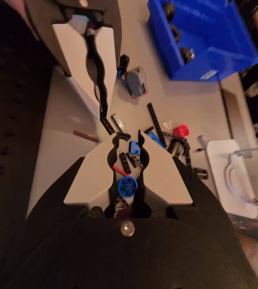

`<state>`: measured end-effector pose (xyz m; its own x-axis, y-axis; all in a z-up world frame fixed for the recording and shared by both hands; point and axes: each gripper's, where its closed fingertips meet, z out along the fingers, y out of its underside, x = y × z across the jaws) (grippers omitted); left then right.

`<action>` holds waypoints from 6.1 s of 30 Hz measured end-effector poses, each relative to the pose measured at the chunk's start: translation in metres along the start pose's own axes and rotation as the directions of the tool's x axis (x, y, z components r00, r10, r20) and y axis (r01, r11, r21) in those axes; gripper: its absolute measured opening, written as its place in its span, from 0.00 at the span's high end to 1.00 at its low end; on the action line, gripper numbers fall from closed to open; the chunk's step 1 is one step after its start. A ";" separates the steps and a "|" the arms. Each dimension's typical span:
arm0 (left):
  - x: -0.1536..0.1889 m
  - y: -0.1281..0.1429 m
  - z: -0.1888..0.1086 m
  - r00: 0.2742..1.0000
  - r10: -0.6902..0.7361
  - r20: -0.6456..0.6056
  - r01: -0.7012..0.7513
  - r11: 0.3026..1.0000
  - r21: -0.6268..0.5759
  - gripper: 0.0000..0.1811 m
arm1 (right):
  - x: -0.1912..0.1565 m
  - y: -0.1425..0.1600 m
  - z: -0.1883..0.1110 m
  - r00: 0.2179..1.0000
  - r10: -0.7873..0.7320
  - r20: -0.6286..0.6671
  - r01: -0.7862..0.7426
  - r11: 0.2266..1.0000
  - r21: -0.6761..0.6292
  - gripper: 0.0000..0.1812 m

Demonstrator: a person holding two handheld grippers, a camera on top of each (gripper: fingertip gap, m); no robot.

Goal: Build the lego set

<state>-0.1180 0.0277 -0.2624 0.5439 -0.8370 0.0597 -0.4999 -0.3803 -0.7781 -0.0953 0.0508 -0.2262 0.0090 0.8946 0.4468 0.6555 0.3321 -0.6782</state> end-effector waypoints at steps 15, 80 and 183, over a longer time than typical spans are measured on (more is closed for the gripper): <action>0.015 -0.066 -0.060 0.727 -0.381 -0.571 0.619 0.724 0.305 0.97 | 0.020 -0.046 -0.013 0.788 -0.438 -0.433 0.480 0.877 -0.013 0.83; -0.099 0.007 -0.031 0.949 -0.300 0.099 0.300 0.954 0.015 0.87 | 0.003 -0.018 0.016 0.972 -0.115 -0.206 0.125 0.992 0.036 0.98; -0.103 0.029 -0.055 0.967 -0.101 0.234 0.063 0.985 0.163 0.97 | 0.020 -0.043 0.121 0.887 0.194 0.420 -0.143 0.978 -0.150 1.00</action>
<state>-0.2259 0.0816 -0.2572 0.7344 -0.6787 -0.0103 -0.3479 -0.3633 -0.8643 -0.2143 0.0910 -0.2588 -0.1820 0.9831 0.0195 0.7532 0.1521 -0.6399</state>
